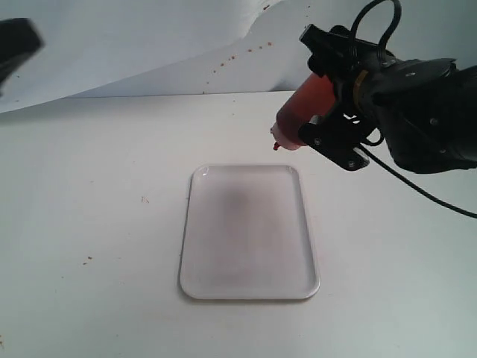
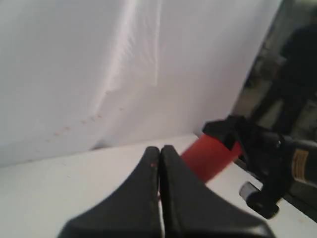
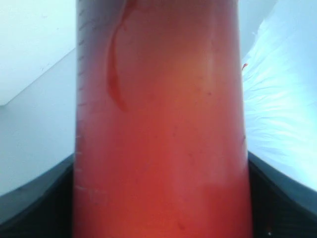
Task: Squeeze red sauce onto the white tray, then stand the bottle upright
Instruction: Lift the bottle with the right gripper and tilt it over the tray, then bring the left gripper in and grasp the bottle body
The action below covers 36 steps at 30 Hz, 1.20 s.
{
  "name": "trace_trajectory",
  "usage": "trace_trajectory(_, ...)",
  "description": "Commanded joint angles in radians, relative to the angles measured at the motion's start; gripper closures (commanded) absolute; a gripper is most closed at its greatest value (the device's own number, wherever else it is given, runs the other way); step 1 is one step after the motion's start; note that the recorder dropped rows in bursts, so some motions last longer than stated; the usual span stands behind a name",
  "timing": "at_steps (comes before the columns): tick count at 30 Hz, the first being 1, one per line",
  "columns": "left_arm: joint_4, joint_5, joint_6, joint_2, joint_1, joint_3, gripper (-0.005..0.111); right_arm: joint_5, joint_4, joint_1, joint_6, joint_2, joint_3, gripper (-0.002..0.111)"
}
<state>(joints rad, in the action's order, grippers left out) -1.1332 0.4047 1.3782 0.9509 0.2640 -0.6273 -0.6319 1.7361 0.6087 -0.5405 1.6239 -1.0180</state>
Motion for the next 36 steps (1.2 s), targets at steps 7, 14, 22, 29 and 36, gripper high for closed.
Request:
trace_trajectory(7, -0.611, 0.514, 0.289, 0.585, 0.004, -0.405, 0.107, -0.02, 0.008, 0.051, -0.01, -0.014, -0.007, 0.108)
trace_trajectory(14, -0.611, 0.38, 0.186, 0.631, 0.002, -0.409, 0.101, -0.027, 0.008, 0.133, -0.01, -0.014, -0.007, 0.108)
trace_trajectory(22, -0.611, 0.378, 0.153, 0.633, 0.002, -0.393, 0.051, -0.063, 0.008, 0.195, -0.01, -0.014, -0.007, 0.108)
trace_trajectory(29, -0.611, 0.312, -0.005, 0.658, 0.002, -0.32, 0.015, -0.143, 0.008, 0.245, -0.003, -0.014, -0.007, 0.108)
trace_trajectory(36, -0.611, 0.313, -0.173, 0.732, 0.046, -0.32, 0.016, -0.176, -0.04, 0.28, -0.003, -0.014, -0.007, 0.108)
